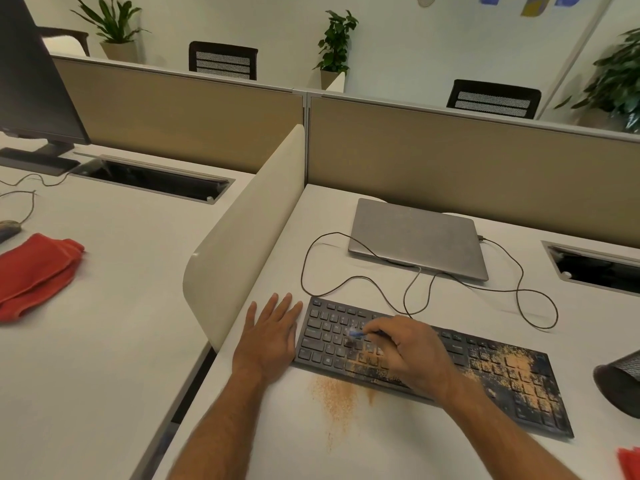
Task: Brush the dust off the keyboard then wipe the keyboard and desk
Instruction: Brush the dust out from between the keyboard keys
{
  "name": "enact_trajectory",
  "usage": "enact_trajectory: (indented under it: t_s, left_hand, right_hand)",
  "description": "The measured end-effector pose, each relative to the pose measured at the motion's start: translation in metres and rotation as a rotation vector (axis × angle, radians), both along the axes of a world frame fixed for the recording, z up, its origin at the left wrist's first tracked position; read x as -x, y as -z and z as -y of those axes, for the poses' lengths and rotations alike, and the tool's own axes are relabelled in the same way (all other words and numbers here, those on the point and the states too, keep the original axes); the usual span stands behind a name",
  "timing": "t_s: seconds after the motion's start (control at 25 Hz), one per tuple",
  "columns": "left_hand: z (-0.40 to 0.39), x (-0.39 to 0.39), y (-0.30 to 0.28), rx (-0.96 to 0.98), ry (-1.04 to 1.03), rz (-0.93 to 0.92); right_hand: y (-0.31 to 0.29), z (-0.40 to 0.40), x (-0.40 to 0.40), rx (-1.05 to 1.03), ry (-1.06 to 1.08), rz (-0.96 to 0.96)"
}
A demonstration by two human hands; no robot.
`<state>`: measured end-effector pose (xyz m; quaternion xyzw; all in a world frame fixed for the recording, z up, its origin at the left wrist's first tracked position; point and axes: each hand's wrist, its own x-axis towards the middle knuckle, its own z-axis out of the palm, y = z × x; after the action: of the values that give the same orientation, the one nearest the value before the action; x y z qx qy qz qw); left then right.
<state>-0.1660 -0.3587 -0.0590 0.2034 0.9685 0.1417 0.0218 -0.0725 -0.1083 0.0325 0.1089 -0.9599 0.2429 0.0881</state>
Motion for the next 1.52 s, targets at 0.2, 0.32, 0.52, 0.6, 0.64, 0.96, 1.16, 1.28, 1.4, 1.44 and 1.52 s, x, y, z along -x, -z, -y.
enact_trajectory:
  t_s: [0.2,0.32,0.52,0.6,0.64,0.96,1.16,1.28,1.4,1.44,1.52]
  left_hand:
    - [-0.001,0.0,-0.001,0.011,-0.004,-0.002]
    - [-0.001,0.0,0.0,0.004,-0.002,-0.007]
    - [0.0,0.0,-0.001,0.013,-0.003,-0.006]
    - [0.0,0.0,-0.001,0.004,-0.002,-0.006]
    - [0.0,0.0,-0.001,0.0,-0.002,-0.007]
    - [0.0,0.0,-0.001,0.01,-0.001,0.001]
    - [0.0,0.0,-0.001,0.01,0.002,0.002]
    - [0.0,0.0,0.0,0.007,0.005,0.0]
    - [0.0,0.0,0.001,-0.001,0.003,-0.014]
    - [0.0,0.001,0.001,-0.003,0.002,-0.02]
    - [0.0,0.001,0.002,0.003,0.003,-0.018]
  right_hand:
    - [0.0,0.007,0.0,0.121,-0.016,0.04]
    - [-0.001,0.007,0.004,0.067,0.041,-0.015]
    - [-0.005,0.01,0.001,-0.016,-0.112,0.105]
    - [-0.011,0.005,0.002,0.075,-0.054,0.076]
    - [-0.011,0.002,0.003,0.072,-0.012,0.046]
    - [-0.012,-0.004,-0.001,-0.017,-0.071,0.087]
    - [-0.006,-0.004,-0.004,-0.116,-0.115,0.063]
    - [-0.012,-0.006,-0.002,-0.046,-0.108,0.08]
    - [-0.008,-0.008,0.0,-0.066,-0.036,0.043]
    - [-0.006,-0.006,-0.001,-0.092,-0.062,0.048]
    - [-0.006,-0.005,-0.005,-0.083,-0.137,0.075]
